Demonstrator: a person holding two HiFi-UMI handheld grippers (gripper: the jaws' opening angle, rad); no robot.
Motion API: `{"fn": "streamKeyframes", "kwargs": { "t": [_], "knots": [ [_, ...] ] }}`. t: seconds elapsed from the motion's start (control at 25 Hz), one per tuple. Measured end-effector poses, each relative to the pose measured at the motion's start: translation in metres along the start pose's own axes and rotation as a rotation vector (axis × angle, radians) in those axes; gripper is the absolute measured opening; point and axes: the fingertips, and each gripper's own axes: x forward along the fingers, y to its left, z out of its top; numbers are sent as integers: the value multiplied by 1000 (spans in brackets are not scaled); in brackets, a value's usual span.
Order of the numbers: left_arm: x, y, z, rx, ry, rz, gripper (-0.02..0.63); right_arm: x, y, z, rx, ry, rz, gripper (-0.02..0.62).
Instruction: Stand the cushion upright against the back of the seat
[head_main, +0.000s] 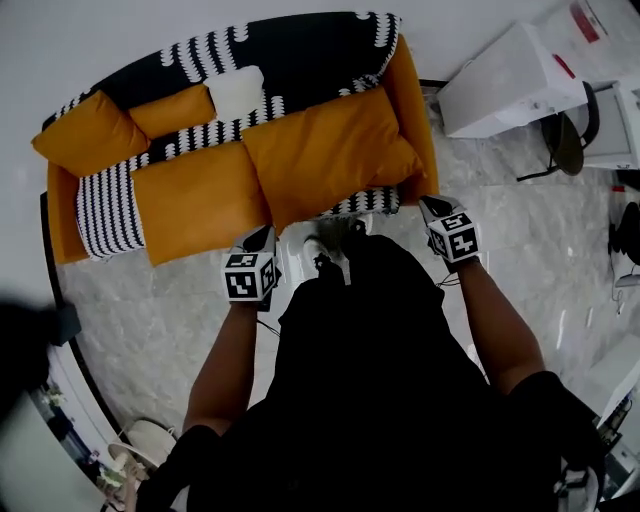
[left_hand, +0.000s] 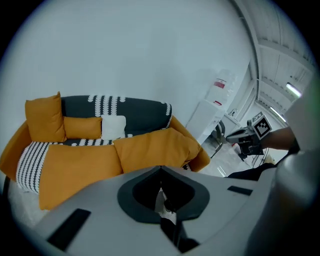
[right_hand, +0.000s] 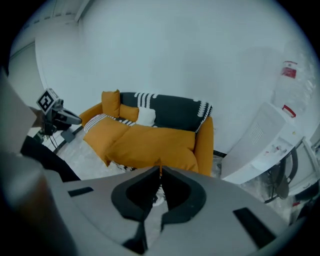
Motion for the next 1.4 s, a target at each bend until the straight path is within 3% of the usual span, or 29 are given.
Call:
{"fn": "streamKeyframes", "kwargs": {
  "t": [0.12,0.4,0.72,0.76,0.8,0.88,1.24,1.4],
  "knots": [
    [25,20,-21,-12,48,34,15,26,-18,-18,-30,71,-28,38],
    [73,45,-72,25,207,112,17,84,-69,-59,43,196,-83,40],
    [125,72,-154,39,451,152,18,135,-98,-81,-20,287,-129,44],
    [131,76,-163,27,477,156,31,139,-100,-85,-31,301,-129,58],
    [136,80,-171,11,495,161,87,142,-101,-89,-36,315,-128,88],
    [145,85,-182,-10,515,170,133,147,-103,-98,-40,344,-126,113],
    [171,90,-194,32,562,175,147,166,-119,-111,-74,430,-120,150],
    [174,93,-195,-23,604,204,144,178,-118,-110,-145,462,-81,150]
  ]
}}
